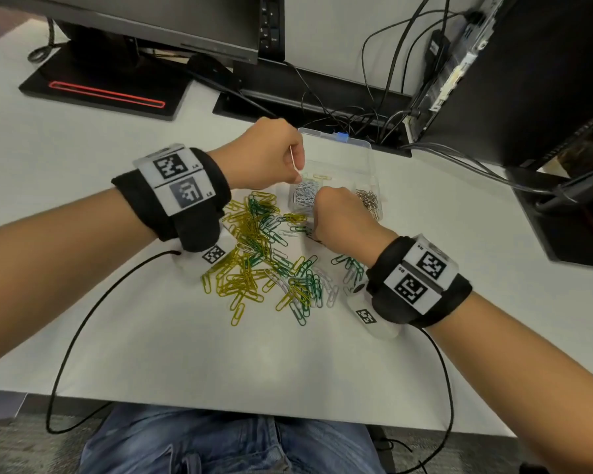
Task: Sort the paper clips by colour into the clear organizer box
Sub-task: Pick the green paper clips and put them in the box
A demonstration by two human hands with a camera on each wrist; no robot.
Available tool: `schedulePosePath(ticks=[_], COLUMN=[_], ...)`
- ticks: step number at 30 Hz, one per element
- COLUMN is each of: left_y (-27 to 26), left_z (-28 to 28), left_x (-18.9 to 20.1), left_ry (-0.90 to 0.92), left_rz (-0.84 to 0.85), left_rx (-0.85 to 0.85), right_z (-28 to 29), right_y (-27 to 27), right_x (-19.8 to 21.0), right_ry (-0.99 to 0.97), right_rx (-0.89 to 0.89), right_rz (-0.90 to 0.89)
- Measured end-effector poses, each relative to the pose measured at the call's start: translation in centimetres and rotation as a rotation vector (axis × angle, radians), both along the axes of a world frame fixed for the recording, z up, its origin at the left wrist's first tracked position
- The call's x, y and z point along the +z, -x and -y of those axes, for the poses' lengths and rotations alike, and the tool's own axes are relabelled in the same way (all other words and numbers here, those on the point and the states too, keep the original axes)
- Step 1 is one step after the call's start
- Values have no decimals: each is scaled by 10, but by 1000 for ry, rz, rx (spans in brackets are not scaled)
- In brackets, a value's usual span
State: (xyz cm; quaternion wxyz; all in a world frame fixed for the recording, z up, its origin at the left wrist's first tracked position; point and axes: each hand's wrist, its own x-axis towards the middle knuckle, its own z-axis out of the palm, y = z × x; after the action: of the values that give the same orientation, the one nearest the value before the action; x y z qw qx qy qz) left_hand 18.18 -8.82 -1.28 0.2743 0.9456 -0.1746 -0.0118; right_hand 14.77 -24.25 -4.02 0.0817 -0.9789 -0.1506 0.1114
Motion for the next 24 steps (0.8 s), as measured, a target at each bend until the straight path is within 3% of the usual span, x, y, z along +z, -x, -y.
schedulePosePath(ticks=[6,11,17,21,24], left_y=[-10,-5,7,18,27], left_z=[15,-8,-48,-63,-70], left_x=[-9,-11,-13,-11,-13], left_ry=[31,-100,-252,-417,-442], left_rz=[-69,-24,-195,-329,-470], left_rx=[76,68,78,39,9], right_z=[10,12,-6,-8,-18], right_y=[-4,-20,-52,-51,-35], right_x=[12,40,34,33,38], right_ry=[-106,-253,-282,-262,-275], right_rx=[-100,-180,-202,-150,71], right_rz=[-85,-29,-5,118,114])
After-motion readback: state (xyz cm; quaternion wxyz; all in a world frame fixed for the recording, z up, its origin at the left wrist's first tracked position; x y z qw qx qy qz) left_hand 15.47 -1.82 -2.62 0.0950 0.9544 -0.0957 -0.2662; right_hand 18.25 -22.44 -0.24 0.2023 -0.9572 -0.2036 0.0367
